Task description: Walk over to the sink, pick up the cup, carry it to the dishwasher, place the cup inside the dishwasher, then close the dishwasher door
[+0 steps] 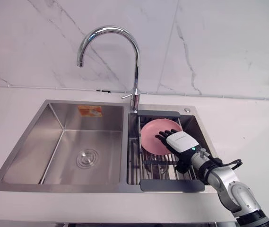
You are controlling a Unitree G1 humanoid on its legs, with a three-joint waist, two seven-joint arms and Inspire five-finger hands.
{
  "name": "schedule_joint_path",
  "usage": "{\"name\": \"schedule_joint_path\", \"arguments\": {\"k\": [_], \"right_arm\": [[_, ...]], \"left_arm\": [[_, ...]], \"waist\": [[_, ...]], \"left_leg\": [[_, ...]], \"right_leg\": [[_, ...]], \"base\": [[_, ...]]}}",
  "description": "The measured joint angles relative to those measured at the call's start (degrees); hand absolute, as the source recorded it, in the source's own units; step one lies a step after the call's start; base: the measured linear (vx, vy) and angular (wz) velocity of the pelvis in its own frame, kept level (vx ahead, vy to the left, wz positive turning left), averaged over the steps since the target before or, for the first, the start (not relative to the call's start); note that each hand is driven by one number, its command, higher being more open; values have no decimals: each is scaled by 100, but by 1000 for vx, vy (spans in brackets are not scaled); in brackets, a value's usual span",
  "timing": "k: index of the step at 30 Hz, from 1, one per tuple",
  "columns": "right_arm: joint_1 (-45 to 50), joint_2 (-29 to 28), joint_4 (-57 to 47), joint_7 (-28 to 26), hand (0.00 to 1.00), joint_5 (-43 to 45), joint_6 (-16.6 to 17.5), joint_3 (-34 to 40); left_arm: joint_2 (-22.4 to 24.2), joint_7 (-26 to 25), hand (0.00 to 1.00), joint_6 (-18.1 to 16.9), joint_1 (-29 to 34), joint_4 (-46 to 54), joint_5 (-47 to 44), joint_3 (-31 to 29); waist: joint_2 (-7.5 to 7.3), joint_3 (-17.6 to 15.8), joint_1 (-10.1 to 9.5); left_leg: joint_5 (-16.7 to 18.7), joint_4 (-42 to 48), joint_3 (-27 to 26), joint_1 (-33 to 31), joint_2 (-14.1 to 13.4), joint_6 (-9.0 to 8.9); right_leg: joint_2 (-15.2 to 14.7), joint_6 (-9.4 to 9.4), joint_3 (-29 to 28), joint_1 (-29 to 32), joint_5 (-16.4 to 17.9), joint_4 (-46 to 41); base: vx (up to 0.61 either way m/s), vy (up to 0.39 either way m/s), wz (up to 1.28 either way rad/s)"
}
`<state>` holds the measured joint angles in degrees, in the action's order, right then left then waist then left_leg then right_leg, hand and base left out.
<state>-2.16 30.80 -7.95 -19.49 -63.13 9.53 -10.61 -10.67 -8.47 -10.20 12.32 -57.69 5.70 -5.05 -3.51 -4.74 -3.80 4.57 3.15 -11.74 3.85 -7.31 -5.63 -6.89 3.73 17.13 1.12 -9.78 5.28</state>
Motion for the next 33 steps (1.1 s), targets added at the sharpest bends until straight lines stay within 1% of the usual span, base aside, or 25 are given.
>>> {"name": "schedule_joint_path", "arguments": {"k": [3, 4, 9, 11, 13, 15, 18, 21, 26, 29, 30, 31, 33], "right_arm": [[-1, -33, 105, 59, 100, -23, -14, -7], [-2, -47, 107, 91, 0, -29, -25, -6], [-13, -79, 143, 426, 0, -233, -28, -8], [-12, -69, 214, 462, 0, -269, -11, -27], [-18, -71, 199, 774, 0, -365, 27, -120], [-34, -73, 203, 962, 0, -403, 24, -138], [-43, -73, 252, 1141, 0, -458, -73, -165], [-43, -72, 353, 1454, 0, -502, -206, -171], [-42, -44, 532, 2116, 0, -499, -320, -396], [-42, -44, 583, 2449, 0, -428, -392, -446], [-42, -46, 586, 2604, 0, -398, -422, -463], [-53, -57, 594, 2907, 0, -394, -507, -462], [-81, -44, 595, 3087, 0, -212, -657, -395]], "left_arm": [[30, -46, 100, 0, 28, 65, 1, 15], [43, -62, 100, -1, 46, 91, 3, 16], [81, -271, 100, -5, 54, 116, 108, 59], [90, -354, 100, -19, 82, 118, 109, 58], [108, -485, 100, -21, 102, 117, 113, 58], [135, -582, 100, -79, 105, 122, 133, 58], [165, -742, 100, -161, 134, 126, 236, 58], [174, -800, 100, -181, 141, 124, 239, 48], [225, -1022, 100, -302, 214, 124, 326, 38], [242, -1051, 100, -362, 220, 123, 335, 37], [266, -1081, 100, -390, 220, 123, 339, 38], [300, -1132, 100, -432, 217, 124, 345, 38], [313, -1173, 100, -531, 245, 125, 346, 34]], "waist": [[16, -11, -2], [27, -18, -1], [53, -35, -2], [49, -32, 19], [49, -32, 67], [52, -34, 54], [56, -37, 53], [63, -41, 73], [82, -52, 141], [129, -75, 152], [165, -88, 154], [198, -99, 143], [228, -91, 109]], "left_leg": [[-9, -8, 6, 8, 1, -3], [-10, -8, 6, 9, 1, -3], [-39, -49, 14, 25, 3, -5], [-49, -68, 13, 33, 5, -5], [-74, -94, 11, 37, 5, -6], [-86, -118, 12, 34, 5, -7], [-114, -152, 13, 35, 2, -13], [-123, -153, 11, 35, -17, -25], [-146, -154, 11, 35, -67, -62], [-158, -160, 13, 34, -92, -85], [-161, -169, 14, 35, -103, -100], [-152, -176, 25, 32, -112, -119], [-151, -180, 29, 24, -147, -120]], "right_leg": [[0, 0, 9, -2, 0, 0], [0, 0, 10, -2, 0, 0], [0, 3, 25, -2, 2, 0], [0, 4, 24, -2, 3, 0], [1, 5, 23, -5, 4, 1], [1, 25, 34, -5, 24, 1], [5, 39, 50, -3, 60, 1], [26, 33, 48, -2, 64, 1], [71, 21, 54, -1, 71, 1], [91, -7, 73, 0, 89, 1], [102, -18, 80, 0, 96, 1], [115, -29, 86, 4, 103, 0], [156, -60, 93, 16, 122, 0]], "base": [[0, 0, 0], [0, 0, 0], [0, 0, 0], [0, 0, 0], [0, 0, 0], [-19, -5, 2], [-22, -6, 2], [0, 0, 0], [0, 0, 0], [0, 0, 0], [0, 0, 0], [0, 0, 0], [0, 0, 0]]}}
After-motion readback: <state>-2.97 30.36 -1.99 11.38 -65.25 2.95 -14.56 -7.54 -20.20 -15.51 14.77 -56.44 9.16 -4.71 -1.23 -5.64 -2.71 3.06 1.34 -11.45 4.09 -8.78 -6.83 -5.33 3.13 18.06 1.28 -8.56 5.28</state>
